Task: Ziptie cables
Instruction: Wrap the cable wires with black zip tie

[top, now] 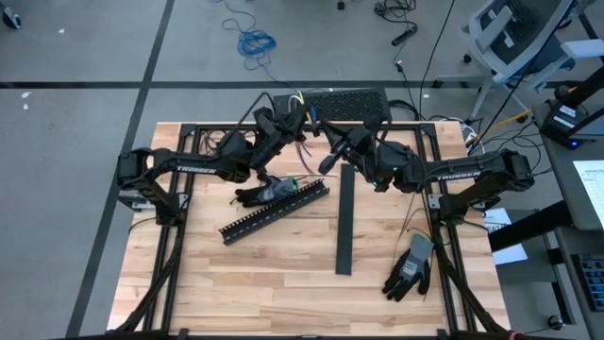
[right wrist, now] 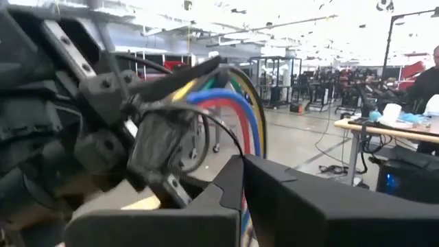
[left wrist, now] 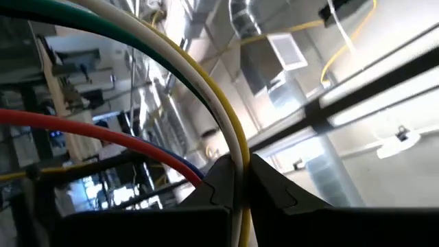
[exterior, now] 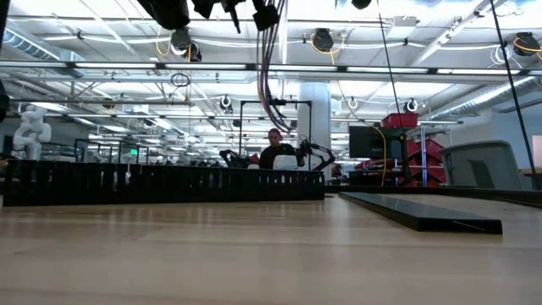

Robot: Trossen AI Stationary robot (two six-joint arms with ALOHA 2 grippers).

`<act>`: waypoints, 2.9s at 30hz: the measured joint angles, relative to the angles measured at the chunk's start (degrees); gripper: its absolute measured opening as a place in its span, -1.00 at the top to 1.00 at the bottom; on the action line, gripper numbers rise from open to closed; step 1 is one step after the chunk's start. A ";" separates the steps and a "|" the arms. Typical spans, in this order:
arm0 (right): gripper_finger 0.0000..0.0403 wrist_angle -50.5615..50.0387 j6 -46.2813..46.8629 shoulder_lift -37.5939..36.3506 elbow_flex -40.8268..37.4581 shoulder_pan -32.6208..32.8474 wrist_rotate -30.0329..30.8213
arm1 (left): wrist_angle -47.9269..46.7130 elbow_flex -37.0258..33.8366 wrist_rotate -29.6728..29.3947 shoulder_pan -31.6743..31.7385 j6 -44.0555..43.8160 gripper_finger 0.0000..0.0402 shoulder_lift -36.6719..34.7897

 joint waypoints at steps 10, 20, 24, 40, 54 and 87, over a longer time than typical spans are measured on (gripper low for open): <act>1.00 1.87 -1.11 0.02 0.00 -0.20 0.15 | -4.21 1.06 3.91 -0.81 0.13 0.87 0.00; 1.00 -0.78 -1.03 0.02 0.01 -0.15 -0.49 | -4.63 1.06 11.97 -0.67 0.01 0.86 0.00; 1.00 -1.12 -1.03 0.02 0.02 -0.14 -0.30 | -5.41 1.04 12.53 -0.65 0.00 0.86 0.01; 1.00 -8.47 3.87 -1.05 0.02 0.32 0.22 | -13.12 1.04 15.87 0.19 -17.76 0.86 0.00; 1.00 -30.42 23.40 -1.12 0.00 2.46 -0.58 | -27.44 -0.39 25.56 1.36 -17.82 0.86 -0.07; 0.98 -47.05 53.54 5.87 -0.11 3.55 -17.49 | -31.07 -9.32 26.62 -1.15 -32.75 0.86 2.78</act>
